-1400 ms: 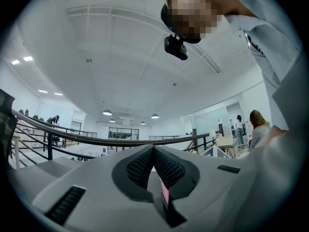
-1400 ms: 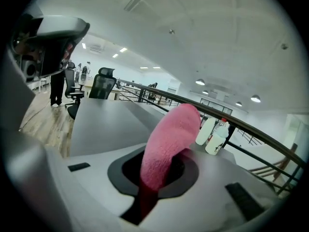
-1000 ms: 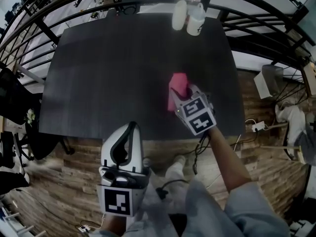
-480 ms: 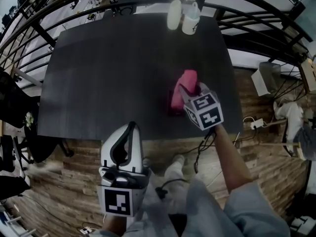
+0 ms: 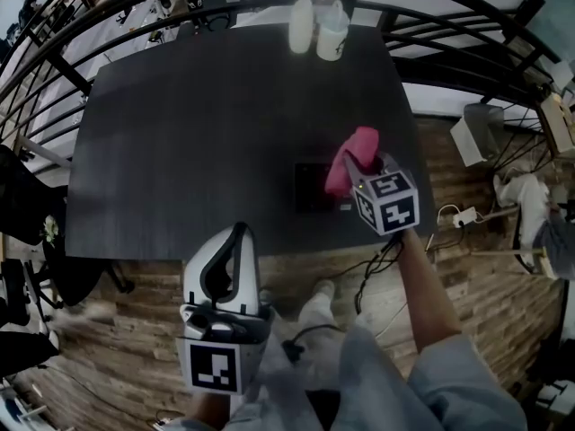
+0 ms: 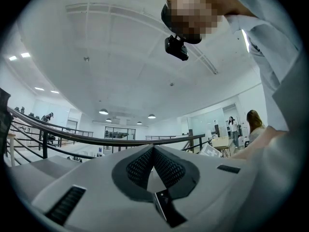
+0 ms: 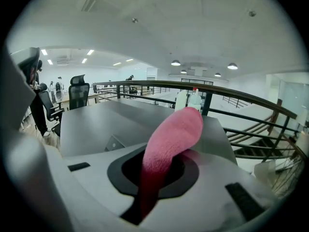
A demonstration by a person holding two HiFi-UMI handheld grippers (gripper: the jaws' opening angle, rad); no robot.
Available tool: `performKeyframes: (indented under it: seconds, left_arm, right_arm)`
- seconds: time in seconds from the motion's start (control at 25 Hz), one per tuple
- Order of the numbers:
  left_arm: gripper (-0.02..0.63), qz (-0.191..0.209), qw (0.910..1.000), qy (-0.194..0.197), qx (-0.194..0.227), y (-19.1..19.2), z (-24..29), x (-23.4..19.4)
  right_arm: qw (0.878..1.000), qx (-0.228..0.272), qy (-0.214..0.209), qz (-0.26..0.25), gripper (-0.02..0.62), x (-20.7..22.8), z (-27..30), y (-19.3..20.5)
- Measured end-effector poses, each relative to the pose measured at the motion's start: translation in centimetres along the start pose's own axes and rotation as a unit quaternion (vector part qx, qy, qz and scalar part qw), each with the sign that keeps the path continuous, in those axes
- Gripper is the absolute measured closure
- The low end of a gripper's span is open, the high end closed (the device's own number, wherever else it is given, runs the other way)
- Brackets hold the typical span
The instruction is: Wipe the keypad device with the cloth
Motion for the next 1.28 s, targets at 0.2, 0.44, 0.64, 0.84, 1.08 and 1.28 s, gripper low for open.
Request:
performKeyframes:
  seconds: [0.2,0.44,0.64,0.84,1.08,1.28]
  left_arm:
    - [0.598,-0.001,1.0,0.008,-0.001,0.0,0.5,0.3]
    - [0.598,0.0,0.9998,0.017,-0.006,0.1,1.0,0.6]
    - [0.598,0.0,0.9998,0.02,-0.007,0.2,1.1,0.7]
    - [0.598,0.001,0.9997,0.022,-0.009,0.3,1.3,0.8]
    - [0.598,0.001,0.9997,0.023,-0.011,0.4,1.5,0.7]
    - [0.598,0.002,0.9996,0.027,-0.011,0.4,1.7,0.8]
  right_arm:
    - [0.999,-0.002,0.029,0.029,0.566,2.3,-0.5,0.8]
    - [0.997,-0.006,0.063,0.052,0.566,4.4,-1.3,2.4]
    - [0.995,-0.028,0.073,0.063,0.566,4.7,-1.7,4.5]
    - [0.994,-0.054,0.068,0.064,0.566,3.4,-2.1,7.3]
    - [0.993,-0.081,0.059,0.068,0.566,2.0,-2.8,9.9]
    - [0.991,-0.096,0.054,0.073,0.566,0.9,-3.6,11.4]
Point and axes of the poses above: the fingertips, and each gripper's own axes: z forward along the fingers, x to its right, y out of its underside, the point moved 6 cm from there along -z, backward along the fingers, and after that the axes turned 14 degrees about y, right-handed, at the moved point
